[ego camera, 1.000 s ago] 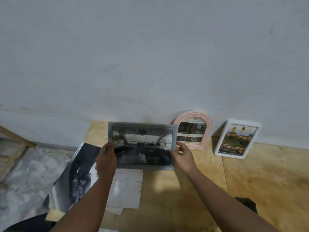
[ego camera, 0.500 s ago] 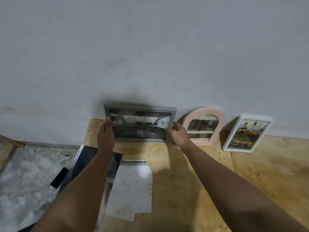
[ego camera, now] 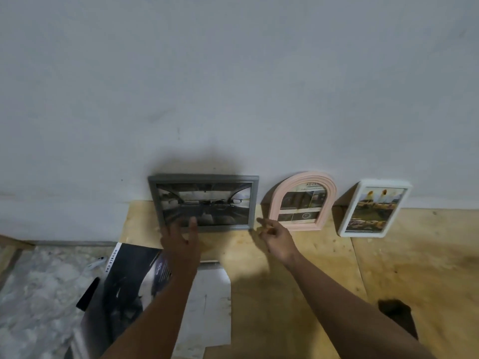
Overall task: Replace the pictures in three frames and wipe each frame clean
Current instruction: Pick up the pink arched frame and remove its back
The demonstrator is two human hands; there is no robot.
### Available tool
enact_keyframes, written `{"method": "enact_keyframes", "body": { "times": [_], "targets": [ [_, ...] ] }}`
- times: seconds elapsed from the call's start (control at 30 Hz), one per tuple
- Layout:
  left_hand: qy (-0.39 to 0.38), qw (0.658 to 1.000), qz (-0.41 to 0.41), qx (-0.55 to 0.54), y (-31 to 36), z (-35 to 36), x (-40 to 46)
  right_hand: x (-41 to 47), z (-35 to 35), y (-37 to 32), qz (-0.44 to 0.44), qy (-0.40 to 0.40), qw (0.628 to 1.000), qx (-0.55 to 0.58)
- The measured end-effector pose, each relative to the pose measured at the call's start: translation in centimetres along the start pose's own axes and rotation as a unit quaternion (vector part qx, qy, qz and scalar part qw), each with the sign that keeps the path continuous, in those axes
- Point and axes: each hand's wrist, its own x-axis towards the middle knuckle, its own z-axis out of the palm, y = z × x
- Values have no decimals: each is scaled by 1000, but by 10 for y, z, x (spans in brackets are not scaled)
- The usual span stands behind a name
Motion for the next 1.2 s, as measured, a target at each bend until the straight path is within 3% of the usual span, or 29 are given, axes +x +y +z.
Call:
{"method": "enact_keyframes", "body": {
  "times": [0.17,0.3,0.37,0.63,0.77,1.07,1.2],
  "targets": [
    [-153,984,78,-35,11,57,-54,-14,-54,47,42,60,997,10],
    [-266,963,33,-33,47,104,-75,-6,-108,54,50,192,979,43],
    [-284,958,-2,-34,61,130,-73,4,-132,50,51,211,975,47],
    [-249,964,-86,-44,97,195,-65,50,-180,12,-4,103,994,46],
    [-217,973,-71,-29,93,193,-67,42,-184,10,-10,79,996,51],
    [-257,966,0,6,57,129,-140,-41,-184,71,101,-18,990,98],
    [-230,973,18,5,58,105,-176,-57,-182,97,138,-71,983,97]
  ]
}}
